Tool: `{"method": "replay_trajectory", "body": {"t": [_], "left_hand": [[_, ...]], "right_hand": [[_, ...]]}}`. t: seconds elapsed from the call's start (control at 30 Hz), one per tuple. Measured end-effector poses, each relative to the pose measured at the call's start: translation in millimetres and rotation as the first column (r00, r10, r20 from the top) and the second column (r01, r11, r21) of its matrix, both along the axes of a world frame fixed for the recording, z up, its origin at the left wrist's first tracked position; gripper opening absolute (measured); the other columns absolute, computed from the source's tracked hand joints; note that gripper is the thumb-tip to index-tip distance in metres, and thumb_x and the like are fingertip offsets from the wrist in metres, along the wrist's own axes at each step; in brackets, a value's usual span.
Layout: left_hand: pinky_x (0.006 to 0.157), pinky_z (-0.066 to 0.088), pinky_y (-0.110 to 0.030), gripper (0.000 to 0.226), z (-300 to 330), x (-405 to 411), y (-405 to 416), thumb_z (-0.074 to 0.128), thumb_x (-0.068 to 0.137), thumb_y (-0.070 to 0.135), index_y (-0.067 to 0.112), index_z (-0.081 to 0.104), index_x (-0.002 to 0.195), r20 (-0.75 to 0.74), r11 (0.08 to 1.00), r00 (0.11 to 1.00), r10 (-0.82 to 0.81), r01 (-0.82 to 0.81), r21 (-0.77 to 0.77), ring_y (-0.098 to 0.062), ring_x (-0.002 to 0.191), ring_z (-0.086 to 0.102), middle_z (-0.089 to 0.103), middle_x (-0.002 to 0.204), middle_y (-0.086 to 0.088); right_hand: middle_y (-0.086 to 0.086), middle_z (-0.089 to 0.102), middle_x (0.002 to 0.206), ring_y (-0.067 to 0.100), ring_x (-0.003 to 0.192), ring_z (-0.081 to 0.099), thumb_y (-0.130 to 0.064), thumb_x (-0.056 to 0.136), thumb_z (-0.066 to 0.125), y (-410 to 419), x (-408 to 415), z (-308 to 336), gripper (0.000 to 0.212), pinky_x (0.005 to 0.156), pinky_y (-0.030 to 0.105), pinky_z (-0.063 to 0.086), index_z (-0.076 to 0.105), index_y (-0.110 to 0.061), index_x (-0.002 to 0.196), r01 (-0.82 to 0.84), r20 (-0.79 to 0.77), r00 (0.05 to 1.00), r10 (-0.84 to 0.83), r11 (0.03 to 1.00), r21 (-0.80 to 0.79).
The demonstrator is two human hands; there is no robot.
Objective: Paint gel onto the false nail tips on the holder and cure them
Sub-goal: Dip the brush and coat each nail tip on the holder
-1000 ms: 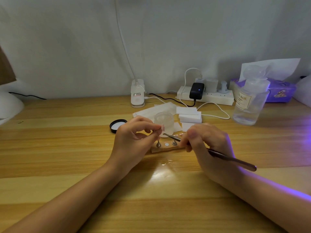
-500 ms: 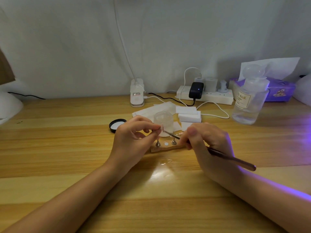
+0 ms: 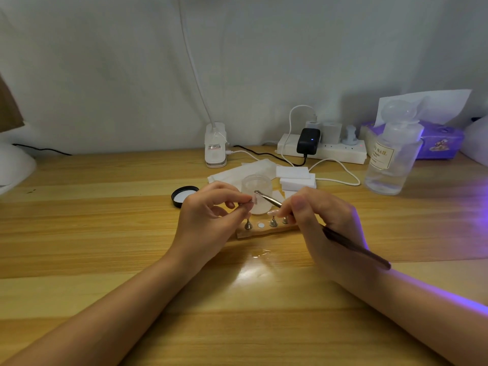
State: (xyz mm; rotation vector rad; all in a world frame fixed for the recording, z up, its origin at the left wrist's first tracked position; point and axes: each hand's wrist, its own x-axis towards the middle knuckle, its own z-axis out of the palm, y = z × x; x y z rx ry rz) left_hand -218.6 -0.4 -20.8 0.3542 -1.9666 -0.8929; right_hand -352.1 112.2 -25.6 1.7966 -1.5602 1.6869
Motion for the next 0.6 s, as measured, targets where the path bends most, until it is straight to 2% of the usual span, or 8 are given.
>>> {"method": "replay_trajectory", "body": {"t": [0.1,0.27,0.4,0.5,0.6], "left_hand": [[0.055,0.053,-0.039,0.018,0.2,-0.3,0.0,0.073,0.073,0.007,0.022,0.070,0.082,-0.003,1.000,1.000,-0.002,0.002,0.006,-0.025,0.074,0.062,0.065,0.080,-0.001],[0.055,0.053,-0.038,0.015,0.2,0.3,-0.5,0.072,0.073,0.010,0.021,0.071,0.082,-0.005,1.000,1.000,-0.007,0.007,0.002,-0.026,0.073,0.063,0.065,0.080,0.001],[0.056,0.054,-0.041,0.016,0.4,0.4,-1.2,0.072,0.074,0.008,0.021,0.071,0.082,0.008,1.000,1.000,-0.012,0.012,0.009,-0.024,0.074,0.063,0.065,0.080,0.002],[0.055,0.053,-0.038,0.020,0.9,0.0,-0.9,0.072,0.073,0.007,0.025,0.070,0.080,-0.003,1.000,1.000,-0.016,0.016,0.010,-0.021,0.074,0.062,0.065,0.079,0.005],[0.053,0.051,-0.032,0.017,1.2,-0.2,-0.9,0.072,0.073,0.009,0.024,0.070,0.080,-0.005,1.000,1.000,-0.024,0.024,0.012,-0.022,0.074,0.062,0.065,0.078,0.006]], "right_hand": [[-0.024,0.049,0.065,-0.002,0.063,0.053,-0.045,0.095,0.030,0.4,0.7,0.5,0.048,0.057,0.016,0.042,0.064,-0.020,0.072,-0.004,-0.024,1.000,0.005,1.000,0.025],[-0.012,0.054,0.062,-0.001,0.060,0.054,-0.042,0.097,0.030,0.4,1.1,-1.4,0.058,0.055,0.018,0.043,0.066,-0.009,0.065,-0.063,0.013,0.998,0.064,0.998,-0.020],[-0.015,0.055,0.065,0.003,0.063,0.056,-0.034,0.094,0.036,1.2,0.3,1.1,0.037,0.055,0.022,0.045,0.063,-0.018,0.074,-0.021,0.041,0.999,0.020,0.999,0.026],[-0.011,0.056,0.062,0.005,0.061,0.056,-0.041,0.095,0.032,0.9,0.7,-0.1,0.049,0.054,0.026,0.045,0.066,-0.014,0.072,-0.023,0.006,1.000,0.023,0.999,0.032],[-0.006,0.056,0.059,0.002,0.059,0.054,-0.040,0.096,0.030,1.3,1.7,-0.7,0.056,0.055,0.022,0.044,0.066,-0.009,0.066,-0.066,0.006,0.998,0.066,0.998,-0.010]]}}
